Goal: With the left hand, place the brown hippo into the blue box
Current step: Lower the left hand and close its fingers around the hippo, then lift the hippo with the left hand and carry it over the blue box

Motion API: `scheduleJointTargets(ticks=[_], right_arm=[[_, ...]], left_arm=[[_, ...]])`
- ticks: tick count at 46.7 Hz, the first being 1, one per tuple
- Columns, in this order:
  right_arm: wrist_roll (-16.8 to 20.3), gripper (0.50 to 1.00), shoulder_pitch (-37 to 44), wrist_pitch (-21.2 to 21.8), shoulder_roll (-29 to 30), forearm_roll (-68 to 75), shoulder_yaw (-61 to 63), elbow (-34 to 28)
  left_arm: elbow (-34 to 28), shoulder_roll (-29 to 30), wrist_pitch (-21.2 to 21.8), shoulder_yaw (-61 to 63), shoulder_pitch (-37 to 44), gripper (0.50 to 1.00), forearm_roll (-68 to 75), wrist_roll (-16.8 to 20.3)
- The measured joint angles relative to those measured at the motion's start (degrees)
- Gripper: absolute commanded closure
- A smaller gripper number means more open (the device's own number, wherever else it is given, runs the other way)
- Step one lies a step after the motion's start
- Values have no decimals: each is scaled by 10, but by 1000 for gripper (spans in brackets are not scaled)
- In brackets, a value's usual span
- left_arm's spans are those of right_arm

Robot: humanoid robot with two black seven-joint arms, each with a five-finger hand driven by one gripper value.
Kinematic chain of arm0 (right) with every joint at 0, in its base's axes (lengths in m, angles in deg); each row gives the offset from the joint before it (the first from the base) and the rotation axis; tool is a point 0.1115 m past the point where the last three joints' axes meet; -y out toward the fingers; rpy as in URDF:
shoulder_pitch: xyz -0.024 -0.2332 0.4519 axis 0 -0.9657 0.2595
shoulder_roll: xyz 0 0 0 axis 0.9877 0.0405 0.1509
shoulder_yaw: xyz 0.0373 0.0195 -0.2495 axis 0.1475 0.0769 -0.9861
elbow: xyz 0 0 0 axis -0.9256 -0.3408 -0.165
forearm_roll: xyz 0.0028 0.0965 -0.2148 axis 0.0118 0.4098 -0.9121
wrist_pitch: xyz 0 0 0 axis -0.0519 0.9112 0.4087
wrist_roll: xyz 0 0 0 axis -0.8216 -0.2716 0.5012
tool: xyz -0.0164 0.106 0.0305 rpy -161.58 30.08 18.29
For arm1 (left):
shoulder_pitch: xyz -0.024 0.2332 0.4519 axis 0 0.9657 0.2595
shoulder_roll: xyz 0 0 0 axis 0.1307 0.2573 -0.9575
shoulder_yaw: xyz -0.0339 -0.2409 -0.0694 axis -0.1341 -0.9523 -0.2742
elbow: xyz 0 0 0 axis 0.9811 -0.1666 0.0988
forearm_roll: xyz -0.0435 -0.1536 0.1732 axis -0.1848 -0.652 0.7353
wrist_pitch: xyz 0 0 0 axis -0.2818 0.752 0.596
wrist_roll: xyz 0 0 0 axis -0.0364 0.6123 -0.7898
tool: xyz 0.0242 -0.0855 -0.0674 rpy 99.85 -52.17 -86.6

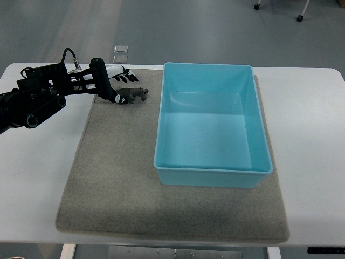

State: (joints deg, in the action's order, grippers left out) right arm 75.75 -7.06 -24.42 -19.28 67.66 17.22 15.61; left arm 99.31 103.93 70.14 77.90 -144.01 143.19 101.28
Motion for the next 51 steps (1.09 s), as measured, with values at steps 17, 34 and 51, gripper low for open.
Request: scheduleJointTargets(ticks=[17,34,51], right_arm=[[0,564,0,0,0,0,0,0],[0,564,0,0,0,0,0,0],[0,564,0,0,0,0,0,0]], left_arm=[[0,1,1,0,-1,962,0,0],[4,1,1,1,-1,1000,1,-1],[8,23,0,-9,-37,1000,-7,0]])
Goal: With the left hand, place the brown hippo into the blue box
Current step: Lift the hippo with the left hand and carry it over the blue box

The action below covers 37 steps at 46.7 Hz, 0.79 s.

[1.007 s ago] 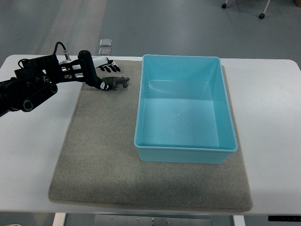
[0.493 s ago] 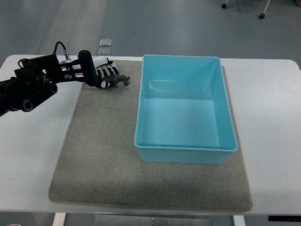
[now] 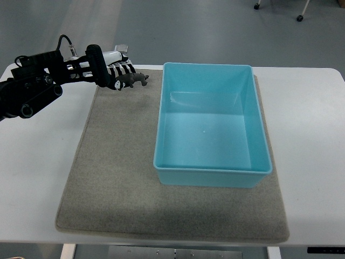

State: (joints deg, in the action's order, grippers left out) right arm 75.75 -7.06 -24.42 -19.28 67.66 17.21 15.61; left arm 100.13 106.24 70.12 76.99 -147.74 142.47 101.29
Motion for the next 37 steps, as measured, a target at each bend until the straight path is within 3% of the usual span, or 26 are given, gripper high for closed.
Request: scheduleJointTargets(ticks=[15,30,37], right_arm=[[0,564,0,0,0,0,0,0],[0,564,0,0,0,0,0,0],[0,564,0,0,0,0,0,0]], left_arm=[[81,44,-5,-11,-83,1000,-4,-3],[231,38,-36,-17,-117,1000,2,-3],[260,12,-63,-18,-116,1000,5,-8]])
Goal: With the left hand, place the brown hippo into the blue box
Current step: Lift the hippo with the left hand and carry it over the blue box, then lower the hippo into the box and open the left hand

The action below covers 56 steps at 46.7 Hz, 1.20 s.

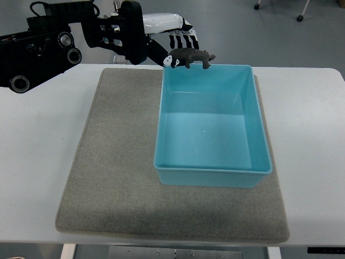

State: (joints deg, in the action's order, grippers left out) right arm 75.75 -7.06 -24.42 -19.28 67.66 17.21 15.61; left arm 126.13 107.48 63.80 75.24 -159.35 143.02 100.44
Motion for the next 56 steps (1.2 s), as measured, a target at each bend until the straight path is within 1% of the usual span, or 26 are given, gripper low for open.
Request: scheduleJointTargets(ticks=[3,15,23,34,49,56], right_arm=[[0,564,0,0,0,0,0,0],[0,564,0,0,0,0,0,0],[0,564,0,0,0,0,0,0],[0,564,0,0,0,0,0,0],[0,564,0,0,0,0,0,0],[0,564,0,0,0,0,0,0]], left_arm=[[1,-18,-9,5,3,1000,3,0],[-3,-56,-36,11,27,1000,21,-3],[-16,-80,-38,11,47,1000,78,-9],[-51,-114,-40,30,69,1000,90,-9],[-61,-127,-36,45,82,1000,93,-10],[-61,-130,-36,47,86,1000,93,-29]])
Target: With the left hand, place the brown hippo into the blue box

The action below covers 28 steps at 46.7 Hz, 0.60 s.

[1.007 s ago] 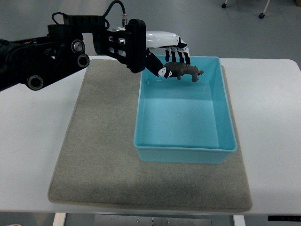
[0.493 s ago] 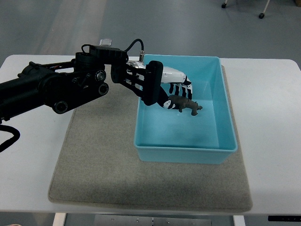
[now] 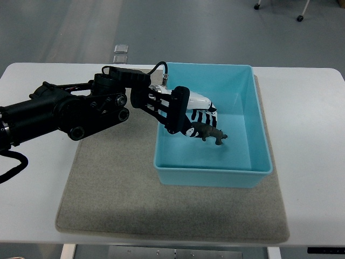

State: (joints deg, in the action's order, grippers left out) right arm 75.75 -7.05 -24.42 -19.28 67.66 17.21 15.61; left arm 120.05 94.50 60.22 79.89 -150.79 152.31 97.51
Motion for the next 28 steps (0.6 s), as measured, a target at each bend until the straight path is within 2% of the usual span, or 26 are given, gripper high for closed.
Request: scheduleJointTargets(ticks=[5,8,10,11,13,20,28], right_arm=[[0,564,0,0,0,0,0,0],[0,564,0,0,0,0,0,0],[0,564,0,0,0,0,0,0],[0,564,0,0,0,0,0,0],[0,564,0,0,0,0,0,0],[0,564,0,0,0,0,0,0],[0,564,0,0,0,0,0,0]], left_arm=[[0,-2,2,0,1,1000,0,-10],[0,-4,5,0,1,883,0,-11],[0,-4,9,0,2,757,-1,-11],[0,-4,11,-1,2,710,-1,-11],[0,-5,18,-4,2,654,-4,-11],[2,-5,43,-8,13,568,-12,-10],[7,-5,45,-9,14,542,-15,-9]])
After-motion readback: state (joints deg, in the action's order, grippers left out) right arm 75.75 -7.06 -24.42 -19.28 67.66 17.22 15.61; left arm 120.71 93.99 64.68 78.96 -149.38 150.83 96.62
